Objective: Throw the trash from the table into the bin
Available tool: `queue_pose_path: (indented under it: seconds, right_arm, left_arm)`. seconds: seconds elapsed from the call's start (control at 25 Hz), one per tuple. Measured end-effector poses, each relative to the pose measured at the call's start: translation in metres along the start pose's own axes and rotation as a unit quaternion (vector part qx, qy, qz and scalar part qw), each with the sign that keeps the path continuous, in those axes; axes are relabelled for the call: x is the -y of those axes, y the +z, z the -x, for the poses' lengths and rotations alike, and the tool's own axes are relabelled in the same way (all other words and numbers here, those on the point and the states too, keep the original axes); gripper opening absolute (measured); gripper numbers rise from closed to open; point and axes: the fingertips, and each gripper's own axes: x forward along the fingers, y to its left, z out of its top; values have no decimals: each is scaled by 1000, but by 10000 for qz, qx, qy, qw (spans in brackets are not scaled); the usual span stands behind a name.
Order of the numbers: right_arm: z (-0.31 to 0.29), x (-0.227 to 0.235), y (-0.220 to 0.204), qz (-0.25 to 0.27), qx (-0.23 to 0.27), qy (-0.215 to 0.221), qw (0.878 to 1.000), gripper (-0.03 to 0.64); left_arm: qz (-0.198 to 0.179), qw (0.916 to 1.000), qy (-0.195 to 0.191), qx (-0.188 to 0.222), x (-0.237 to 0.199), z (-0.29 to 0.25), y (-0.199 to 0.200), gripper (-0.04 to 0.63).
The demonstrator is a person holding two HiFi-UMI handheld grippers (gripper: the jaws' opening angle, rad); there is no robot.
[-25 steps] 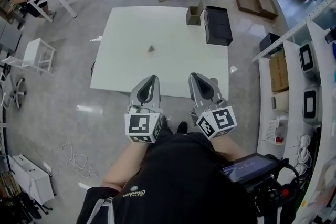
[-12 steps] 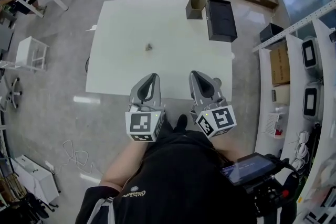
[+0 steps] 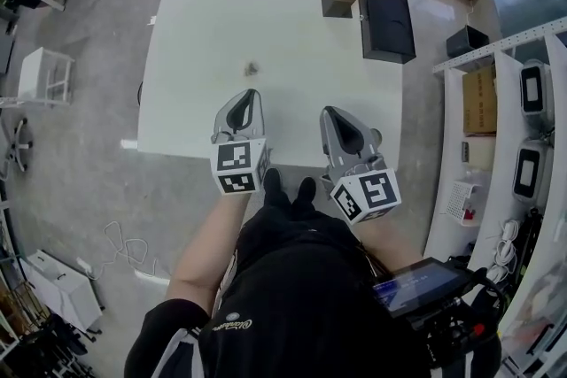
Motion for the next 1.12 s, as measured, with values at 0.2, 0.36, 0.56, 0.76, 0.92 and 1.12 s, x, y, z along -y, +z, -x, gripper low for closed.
queue_pose_path:
  seconds: [0.2, 0.36, 0.56, 0.76, 0.92, 1.12]
  right_arm:
    - [-13, 6, -8, -78, -96, -38, 9999, 2]
    - [-17, 7, -15, -113, -194, -94, 9997, 2]
    - [-17, 20, -19, -142, -254, -270, 9992, 2]
    - [-15, 39, -21, -184, -259, -471, 9984, 2]
    - [-13, 45, -21, -220, -264, -537, 9980, 2]
    - [-12, 49, -21, -238, -251, -577, 9977, 2]
  left_arm:
    - [-13, 9975, 44, -709, -25, -67, -31, 153]
    - [118, 9897, -19, -1424, -40, -110, -65, 232]
    - [216, 9775, -176, -2091, -48, -143, -91, 301]
    - [23, 9665, -83, -2566, -55, -163, -108, 294]
    - [-196, 9638, -34, -2660, -56, -169, -111, 254]
    - [-116, 9569, 60, -2902, -58, -169, -125, 183]
